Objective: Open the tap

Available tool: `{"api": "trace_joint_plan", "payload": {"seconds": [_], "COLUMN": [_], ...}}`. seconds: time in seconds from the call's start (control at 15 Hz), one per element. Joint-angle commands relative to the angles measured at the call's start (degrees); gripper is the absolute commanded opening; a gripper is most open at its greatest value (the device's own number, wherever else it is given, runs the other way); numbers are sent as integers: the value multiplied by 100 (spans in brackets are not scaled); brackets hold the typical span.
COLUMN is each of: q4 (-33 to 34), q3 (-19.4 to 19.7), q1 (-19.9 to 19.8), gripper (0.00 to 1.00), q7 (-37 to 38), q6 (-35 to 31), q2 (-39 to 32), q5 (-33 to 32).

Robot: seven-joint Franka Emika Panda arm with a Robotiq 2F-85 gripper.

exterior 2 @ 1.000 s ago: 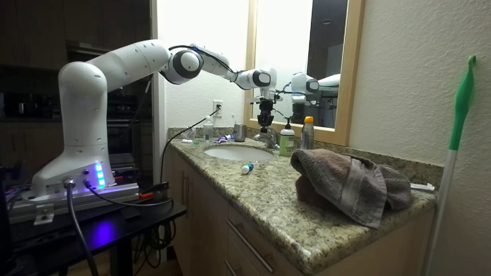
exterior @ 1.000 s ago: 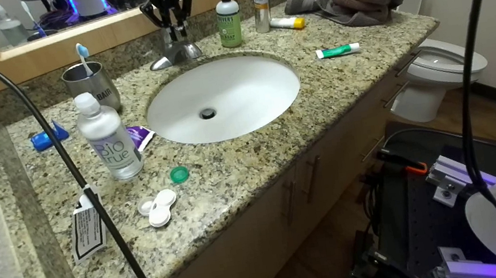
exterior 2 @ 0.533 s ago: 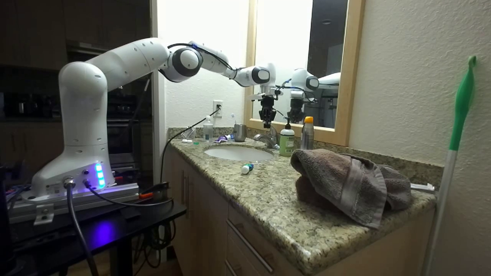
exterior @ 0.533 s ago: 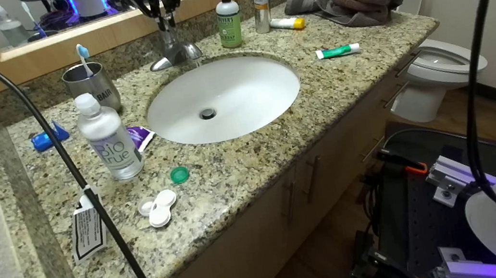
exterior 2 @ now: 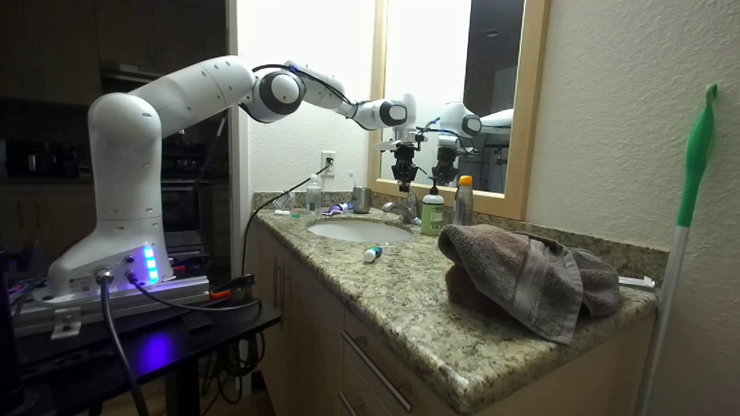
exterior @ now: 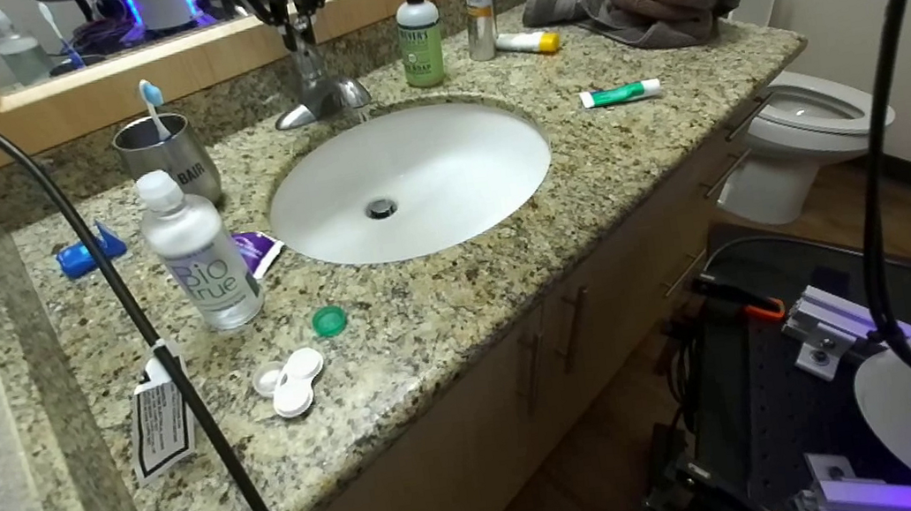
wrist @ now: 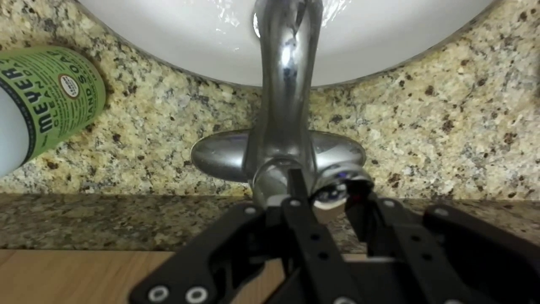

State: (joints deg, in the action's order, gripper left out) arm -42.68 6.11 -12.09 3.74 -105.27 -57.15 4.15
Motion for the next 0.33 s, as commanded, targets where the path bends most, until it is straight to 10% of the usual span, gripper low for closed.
{"api": "trace_joint_plan", "payload": {"seconds": [0.0,0.07,0.13,0.27], "q4": [-520,-73,-103,-98], "q3": [-313,-14,-19,-19], "q1": [33,-1,-4,12], "gripper": [52,53,34,48], "q7": [-388,-41,-63,-48], "q6": [-225,-51,-43,-45], "q2": [744,41,77,73], "q5": [274,9,9,9]}}
